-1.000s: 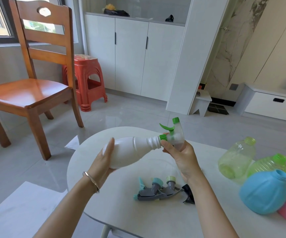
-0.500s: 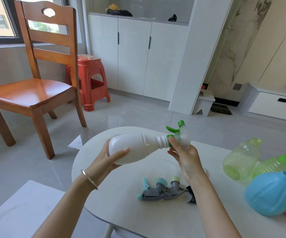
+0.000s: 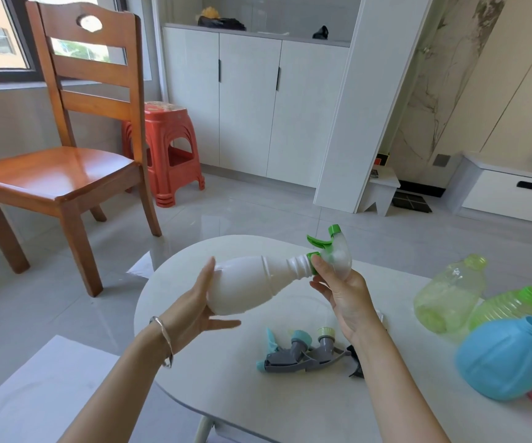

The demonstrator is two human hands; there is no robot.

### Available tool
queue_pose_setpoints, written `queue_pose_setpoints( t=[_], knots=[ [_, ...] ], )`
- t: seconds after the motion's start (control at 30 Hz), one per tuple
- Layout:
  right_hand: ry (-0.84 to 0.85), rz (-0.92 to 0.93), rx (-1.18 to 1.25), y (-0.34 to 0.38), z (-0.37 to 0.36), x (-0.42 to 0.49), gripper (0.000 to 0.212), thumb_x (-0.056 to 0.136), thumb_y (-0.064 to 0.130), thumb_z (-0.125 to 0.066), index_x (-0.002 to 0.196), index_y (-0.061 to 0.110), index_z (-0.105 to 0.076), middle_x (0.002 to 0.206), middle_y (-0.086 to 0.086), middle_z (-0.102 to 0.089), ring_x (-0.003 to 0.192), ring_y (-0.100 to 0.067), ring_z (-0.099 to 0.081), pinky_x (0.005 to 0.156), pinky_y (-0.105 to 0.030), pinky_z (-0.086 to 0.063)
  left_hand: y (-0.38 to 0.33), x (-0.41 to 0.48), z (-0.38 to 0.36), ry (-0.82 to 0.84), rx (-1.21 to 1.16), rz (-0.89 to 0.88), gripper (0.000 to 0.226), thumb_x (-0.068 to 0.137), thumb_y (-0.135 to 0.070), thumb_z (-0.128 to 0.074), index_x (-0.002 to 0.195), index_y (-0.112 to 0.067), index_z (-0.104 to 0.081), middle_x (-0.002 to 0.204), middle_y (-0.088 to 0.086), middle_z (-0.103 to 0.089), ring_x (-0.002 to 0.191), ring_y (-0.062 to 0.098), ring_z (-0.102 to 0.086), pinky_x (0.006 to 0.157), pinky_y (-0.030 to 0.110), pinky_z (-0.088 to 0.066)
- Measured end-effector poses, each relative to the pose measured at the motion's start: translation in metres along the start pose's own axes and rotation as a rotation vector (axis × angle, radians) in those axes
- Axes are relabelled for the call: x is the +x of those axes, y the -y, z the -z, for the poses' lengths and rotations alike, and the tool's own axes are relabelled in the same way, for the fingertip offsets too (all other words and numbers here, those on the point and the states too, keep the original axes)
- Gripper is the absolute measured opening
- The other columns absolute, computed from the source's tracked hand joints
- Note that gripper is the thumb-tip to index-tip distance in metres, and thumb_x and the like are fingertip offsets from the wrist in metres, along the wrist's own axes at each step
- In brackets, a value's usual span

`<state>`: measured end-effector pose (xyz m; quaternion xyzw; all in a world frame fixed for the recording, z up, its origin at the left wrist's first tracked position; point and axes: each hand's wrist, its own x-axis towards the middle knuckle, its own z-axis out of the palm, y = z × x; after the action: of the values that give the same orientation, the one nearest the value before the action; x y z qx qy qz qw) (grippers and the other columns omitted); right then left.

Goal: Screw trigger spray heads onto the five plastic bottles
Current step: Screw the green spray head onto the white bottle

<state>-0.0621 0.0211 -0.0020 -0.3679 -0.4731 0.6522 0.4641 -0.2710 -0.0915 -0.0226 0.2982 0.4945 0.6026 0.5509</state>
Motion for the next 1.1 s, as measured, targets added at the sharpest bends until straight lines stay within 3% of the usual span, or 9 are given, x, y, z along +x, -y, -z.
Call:
queue_pose_setpoints(
  t=[0.1, 0.2, 0.27, 0.37, 0.43, 0.57, 0.67, 0.73, 1.1],
  knots=[
    [-0.021, -0.005, 0.021, 0.0015, 0.0008, 0.0004, 0.014, 0.072, 0.021, -0.074, 0.083, 0.013, -0.069, 0.077, -0.003, -0.064, 0.068, -0.012, -0.058, 0.071, -0.024, -0.053, 0.0024, 0.0010, 0.0000, 0.007, 0.096, -0.074, 0.067, 0.069, -0.055, -0.071, 0.127, -0.031, -0.048, 0.127, 0.009, -0.055, 0.108, 0.027, -0.063, 0.075, 0.037, -0.059],
    [-0.008, -0.015, 0.064, 0.0023, 0.0008, -0.0001, 0.018, 0.068, 0.023, -0.075, 0.083, 0.014, -0.069, 0.074, 0.000, -0.063, 0.065, -0.010, -0.057, 0.071, -0.024, -0.053, 0.0005, 0.0002, 0.0016, 0.054, 0.124, -0.195, 0.079, 0.059, -0.038, -0.083, 0.129, -0.021, -0.050, 0.126, 0.007, -0.062, 0.114, 0.021, -0.061, 0.086, 0.026, -0.055],
    [0.008, -0.014, 0.049, 0.0013, -0.0014, -0.0015, 0.026, 0.065, 0.025, -0.075, 0.086, 0.013, -0.069, 0.078, -0.002, -0.064, 0.068, -0.011, -0.059, 0.073, -0.024, -0.053, 0.0026, -0.0003, 0.0010, 0.053, 0.113, -0.126, 0.090, 0.055, -0.055, -0.083, 0.131, -0.026, -0.045, 0.125, 0.008, -0.061, 0.112, 0.022, -0.063, 0.085, 0.030, -0.056],
    [0.000, -0.011, 0.027, 0.0024, -0.0020, -0.0021, 0.026, 0.065, 0.026, -0.074, 0.087, 0.012, -0.069, 0.082, -0.005, -0.064, 0.071, -0.013, -0.059, 0.075, -0.026, -0.052, 0.0050, -0.0021, -0.0041, 0.007, 0.174, -0.013, 0.068, 0.063, -0.067, -0.060, 0.121, -0.037, -0.042, 0.123, 0.013, -0.053, 0.101, 0.030, -0.067, 0.071, 0.039, -0.060],
    [-0.028, -0.023, 0.028, 0.0027, 0.0002, -0.0004, 0.022, 0.068, 0.025, -0.074, 0.085, 0.013, -0.068, 0.079, -0.004, -0.062, 0.068, -0.012, -0.058, 0.072, -0.025, -0.052, 0.0049, -0.0024, -0.0047, -0.036, 0.270, -0.125, 0.056, 0.071, -0.058, -0.069, 0.117, -0.038, -0.045, 0.126, 0.011, -0.050, 0.102, 0.025, -0.064, 0.071, 0.035, -0.060],
    [-0.089, -0.089, 0.054, -0.0016, 0.0009, 0.0011, 0.010, 0.079, 0.020, -0.072, 0.080, 0.013, -0.066, 0.066, 0.000, -0.055, 0.060, -0.009, -0.053, 0.067, -0.022, -0.052, 0.0003, -0.0024, 0.0001, -0.019, 0.331, -0.276, 0.077, 0.051, -0.040, -0.082, 0.120, -0.037, -0.047, 0.123, 0.001, -0.055, 0.097, 0.012, -0.064, 0.073, 0.025, -0.056],
    [-0.061, -0.069, 0.019, -0.0027, -0.0020, -0.0004, 0.019, 0.071, 0.026, -0.075, 0.081, 0.012, -0.067, 0.070, -0.002, -0.058, 0.064, -0.010, -0.055, 0.071, -0.023, -0.052, 0.0005, -0.0042, -0.0009, 0.034, 0.046, -0.009, 0.065, 0.064, -0.065, -0.070, 0.118, -0.033, -0.053, 0.125, 0.009, -0.058, 0.102, 0.020, -0.067, 0.075, 0.036, -0.059],
    [-0.033, -0.043, -0.025, -0.0019, -0.0031, -0.0014, 0.027, 0.065, 0.030, -0.076, 0.083, 0.012, -0.068, 0.075, -0.003, -0.062, 0.068, -0.011, -0.057, 0.074, -0.024, -0.051, 0.0004, -0.0048, -0.0023, 0.004, 0.068, 0.095, 0.058, 0.069, -0.069, -0.053, 0.113, -0.032, -0.054, 0.122, 0.016, -0.057, 0.100, 0.032, -0.067, 0.070, 0.043, -0.060],
    [-0.046, -0.009, 0.140, 0.0012, -0.0031, -0.0006, 0.002, 0.077, 0.014, -0.071, 0.078, 0.013, -0.069, 0.062, 0.005, -0.065, 0.057, -0.004, -0.059, 0.066, -0.019, -0.056, -0.0014, -0.0087, -0.0056, -0.026, 0.130, -0.188, 0.049, 0.075, -0.043, -0.074, 0.120, -0.039, -0.056, 0.125, 0.001, -0.061, 0.110, 0.022, -0.063, 0.084, 0.035, -0.057]
  ],
)
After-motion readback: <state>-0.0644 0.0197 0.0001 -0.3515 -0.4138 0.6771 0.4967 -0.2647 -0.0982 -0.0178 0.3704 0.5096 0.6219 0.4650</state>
